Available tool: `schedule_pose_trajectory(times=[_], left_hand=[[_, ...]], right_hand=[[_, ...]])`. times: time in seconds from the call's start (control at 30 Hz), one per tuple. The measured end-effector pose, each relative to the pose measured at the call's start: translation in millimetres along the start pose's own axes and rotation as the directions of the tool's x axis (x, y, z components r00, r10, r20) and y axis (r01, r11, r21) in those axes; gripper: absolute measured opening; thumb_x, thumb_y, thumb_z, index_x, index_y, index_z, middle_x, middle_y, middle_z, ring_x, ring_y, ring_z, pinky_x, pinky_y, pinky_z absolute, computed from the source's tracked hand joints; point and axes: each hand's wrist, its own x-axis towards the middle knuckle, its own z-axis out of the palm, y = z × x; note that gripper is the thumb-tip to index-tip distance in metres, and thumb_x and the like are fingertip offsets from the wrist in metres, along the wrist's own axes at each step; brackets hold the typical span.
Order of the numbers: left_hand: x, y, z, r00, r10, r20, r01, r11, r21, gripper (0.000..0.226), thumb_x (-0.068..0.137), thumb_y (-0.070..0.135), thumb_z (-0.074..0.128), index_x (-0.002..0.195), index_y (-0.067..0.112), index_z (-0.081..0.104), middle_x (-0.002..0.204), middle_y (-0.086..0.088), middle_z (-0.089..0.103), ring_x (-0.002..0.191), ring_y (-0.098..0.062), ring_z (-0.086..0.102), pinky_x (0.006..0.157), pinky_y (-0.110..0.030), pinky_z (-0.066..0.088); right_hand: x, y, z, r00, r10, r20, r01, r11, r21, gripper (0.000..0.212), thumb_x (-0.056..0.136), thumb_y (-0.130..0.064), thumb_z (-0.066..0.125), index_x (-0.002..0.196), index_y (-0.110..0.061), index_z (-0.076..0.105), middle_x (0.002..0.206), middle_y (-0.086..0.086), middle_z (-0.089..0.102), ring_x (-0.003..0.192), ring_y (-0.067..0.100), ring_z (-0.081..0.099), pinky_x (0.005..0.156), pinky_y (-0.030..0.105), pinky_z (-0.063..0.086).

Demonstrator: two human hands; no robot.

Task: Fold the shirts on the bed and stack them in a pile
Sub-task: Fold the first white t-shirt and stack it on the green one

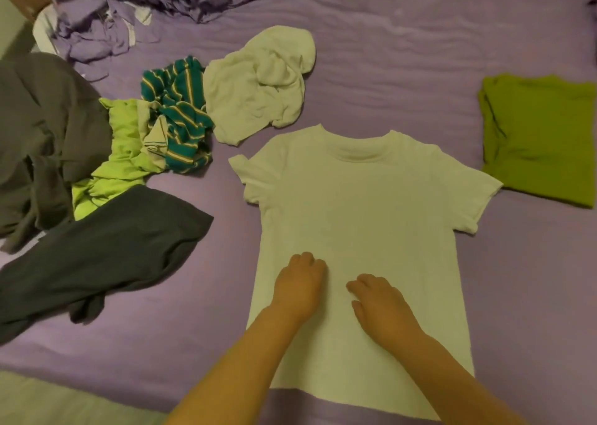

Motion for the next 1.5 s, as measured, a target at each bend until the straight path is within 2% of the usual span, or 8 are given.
schedule_pose_trajectory(times=[0.13,0.23,0.37,0.63,0.87,1.17,1.43,1.5], left_hand=[[47,-47,-38,0.998,0.028,-0.059,-0.023,0.996,0.082,0.040,0.046,0.003,0.083,0.082,0.012,0.069,0.086,-0.009,0.064,0.081,-0.029,0.064,0.057,-0.033,0.055],[77,-77,-64,0.997,-0.051,-0.049,0.056,0.993,0.108,0.045,0.079,0.015,0.069,0.123,0.015,0.058,0.137,-0.018,0.046,0.132,-0.037,0.038,0.106,-0.049,0.035],[113,-121,-94,0.973,-0.199,-0.117,0.209,0.975,0.078,0.055,0.098,0.025,0.040,0.149,0.019,0.019,0.157,-0.013,0.009,0.145,-0.032,0.004,0.118,-0.046,0.009],[171,-176,-111,0.922,-0.384,-0.055,0.381,0.923,-0.055,0.066,0.092,0.028,0.050,0.147,0.012,0.019,0.133,-0.012,0.047,0.117,-0.031,0.046,0.093,-0.039,0.037],[179,-185,-123,0.909,-0.391,0.141,0.407,0.770,-0.492,0.024,0.081,0.033,0.067,0.073,0.019,0.048,0.074,0.003,0.053,0.070,-0.017,0.051,0.055,-0.027,0.036],[167,-177,-129,0.957,-0.289,0.019,0.220,0.680,-0.699,0.018,0.091,0.024,0.058,0.092,0.007,0.060,0.087,-0.012,0.063,0.080,-0.024,0.057,0.069,-0.036,0.048],[174,-124,-130,0.887,-0.262,0.379,0.398,0.020,-0.917,0.034,0.096,0.031,0.052,0.121,0.007,0.056,0.104,-0.009,0.059,0.087,-0.020,0.060,0.074,-0.038,0.059],[176,-111,-116,0.943,-0.293,0.158,0.260,0.349,-0.900,0.030,0.099,0.017,0.045,0.126,0.009,0.056,0.123,-0.009,0.057,0.104,-0.020,0.057,0.092,-0.027,0.048]], right_hand=[[55,-27,-30,0.999,0.024,-0.025,-0.024,0.999,-0.027,0.047,0.101,-0.027,0.030,0.147,-0.026,0.022,0.156,-0.001,0.016,0.142,0.019,0.018,0.111,0.032,0.021],[99,-48,-49,0.999,0.019,-0.038,-0.021,0.999,-0.032,0.050,0.101,-0.027,0.031,0.149,-0.027,0.016,0.158,0.000,0.009,0.145,0.020,0.010,0.113,0.033,0.017],[156,-73,-68,0.997,0.026,-0.073,-0.032,0.995,-0.090,0.056,0.100,-0.036,0.032,0.150,-0.027,0.007,0.159,0.004,-0.006,0.146,0.025,-0.001,0.116,0.039,0.013],[232,-100,-77,0.992,0.076,-0.095,-0.093,0.978,-0.186,0.080,0.093,-0.056,0.037,0.149,-0.025,-0.012,0.157,0.009,-0.017,0.143,0.034,-0.017,0.115,0.053,0.001],[254,-91,-87,0.994,0.111,-0.015,-0.112,0.983,-0.147,0.113,0.073,-0.075,0.050,0.145,-0.027,-0.023,0.154,0.009,-0.025,0.141,0.034,-0.022,0.112,0.059,0.000],[249,-86,-74,0.980,0.175,-0.090,-0.188,0.970,-0.155,0.114,0.069,-0.086,0.035,0.146,-0.024,-0.022,0.153,0.015,-0.026,0.140,0.037,-0.023,0.111,0.063,-0.001],[213,-34,-80,0.997,0.009,-0.080,-0.018,0.994,-0.107,0.103,0.061,-0.087,-0.008,0.147,-0.029,-0.016,0.157,0.005,-0.016,0.144,0.026,-0.016,0.116,0.045,-0.004],[193,-11,-76,0.993,0.023,-0.119,-0.034,0.995,-0.090,0.097,0.068,-0.081,-0.017,0.148,-0.027,-0.006,0.158,0.006,-0.004,0.146,0.026,-0.006,0.115,0.045,0.000]])
